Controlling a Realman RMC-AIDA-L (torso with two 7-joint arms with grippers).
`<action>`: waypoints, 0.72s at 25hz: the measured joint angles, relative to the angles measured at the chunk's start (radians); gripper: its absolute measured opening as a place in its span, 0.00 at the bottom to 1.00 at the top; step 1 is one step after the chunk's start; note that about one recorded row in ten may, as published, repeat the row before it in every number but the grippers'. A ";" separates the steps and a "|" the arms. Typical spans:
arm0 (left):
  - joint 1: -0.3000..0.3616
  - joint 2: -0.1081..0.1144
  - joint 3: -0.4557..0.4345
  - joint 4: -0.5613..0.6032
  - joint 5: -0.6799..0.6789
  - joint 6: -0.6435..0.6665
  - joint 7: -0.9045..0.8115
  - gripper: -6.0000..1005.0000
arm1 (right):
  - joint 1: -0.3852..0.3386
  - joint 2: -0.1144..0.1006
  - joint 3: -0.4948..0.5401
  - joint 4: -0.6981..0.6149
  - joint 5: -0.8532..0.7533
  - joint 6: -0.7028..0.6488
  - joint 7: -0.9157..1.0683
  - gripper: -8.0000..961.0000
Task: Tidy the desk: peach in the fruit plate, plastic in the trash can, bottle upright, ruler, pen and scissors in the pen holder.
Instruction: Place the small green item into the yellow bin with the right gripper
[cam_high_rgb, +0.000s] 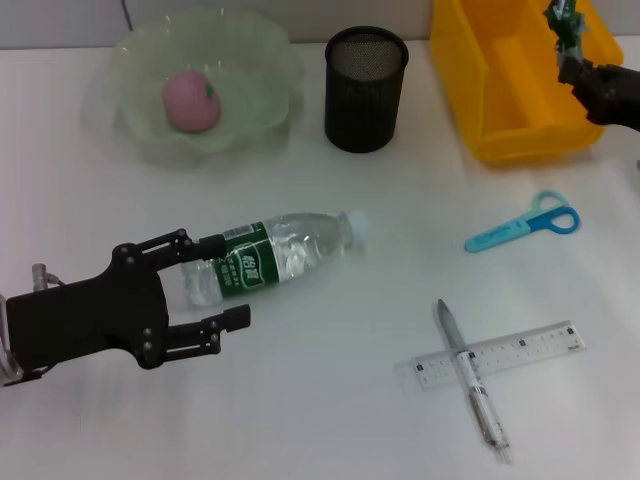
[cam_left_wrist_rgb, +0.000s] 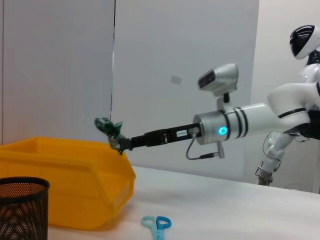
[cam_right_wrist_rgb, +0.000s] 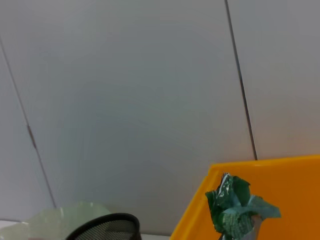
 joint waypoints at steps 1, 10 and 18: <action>0.001 0.000 0.000 0.000 0.000 0.001 0.000 0.71 | 0.010 0.000 0.000 0.011 0.001 0.015 -0.008 0.05; 0.004 0.001 0.000 0.000 -0.004 0.012 0.001 0.70 | 0.119 -0.004 -0.009 0.099 -0.001 0.204 -0.023 0.10; 0.004 0.004 -0.002 0.000 -0.007 0.016 0.002 0.70 | 0.124 -0.001 -0.009 0.101 0.003 0.206 -0.035 0.26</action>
